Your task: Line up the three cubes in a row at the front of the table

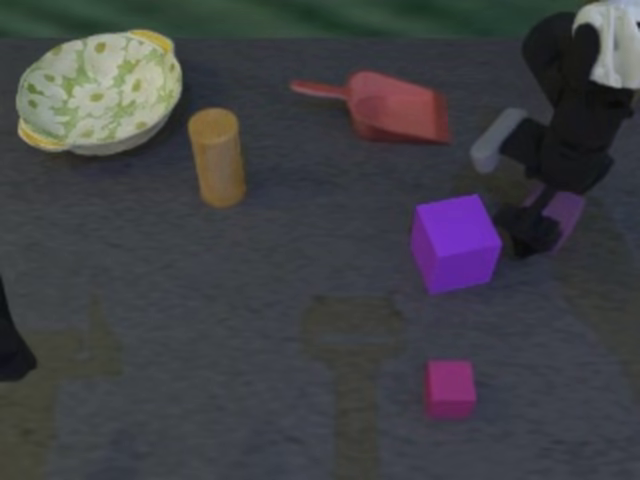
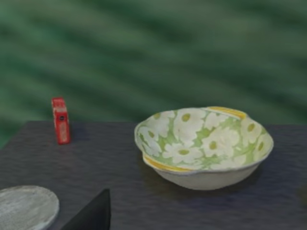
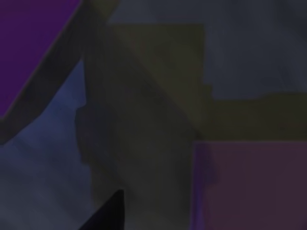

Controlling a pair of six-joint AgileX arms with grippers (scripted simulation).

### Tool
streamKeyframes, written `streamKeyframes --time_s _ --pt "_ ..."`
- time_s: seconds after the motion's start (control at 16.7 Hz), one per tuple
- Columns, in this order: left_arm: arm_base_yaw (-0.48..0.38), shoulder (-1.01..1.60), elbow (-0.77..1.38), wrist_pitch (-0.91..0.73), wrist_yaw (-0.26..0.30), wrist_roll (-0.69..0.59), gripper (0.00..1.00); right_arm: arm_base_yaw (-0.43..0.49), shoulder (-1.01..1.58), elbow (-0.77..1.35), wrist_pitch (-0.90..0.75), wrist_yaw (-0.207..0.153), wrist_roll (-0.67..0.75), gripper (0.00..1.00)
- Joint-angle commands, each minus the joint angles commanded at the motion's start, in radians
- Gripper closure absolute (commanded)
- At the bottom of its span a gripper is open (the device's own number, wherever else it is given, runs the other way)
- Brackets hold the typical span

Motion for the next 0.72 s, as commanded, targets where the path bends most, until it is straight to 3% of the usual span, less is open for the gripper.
streamKeyframes --time_s 0.42,0.72 --pt "0.0 0.0 0.0 0.0 0.0 0.0 0.0 0.0 0.0 0.0 0.0 0.0 0.0 0.98" --pt "0.0 0.0 0.0 0.0 0.0 0.0 0.0 0.0 0.0 0.0 0.0 0.0 0.0 1.0"
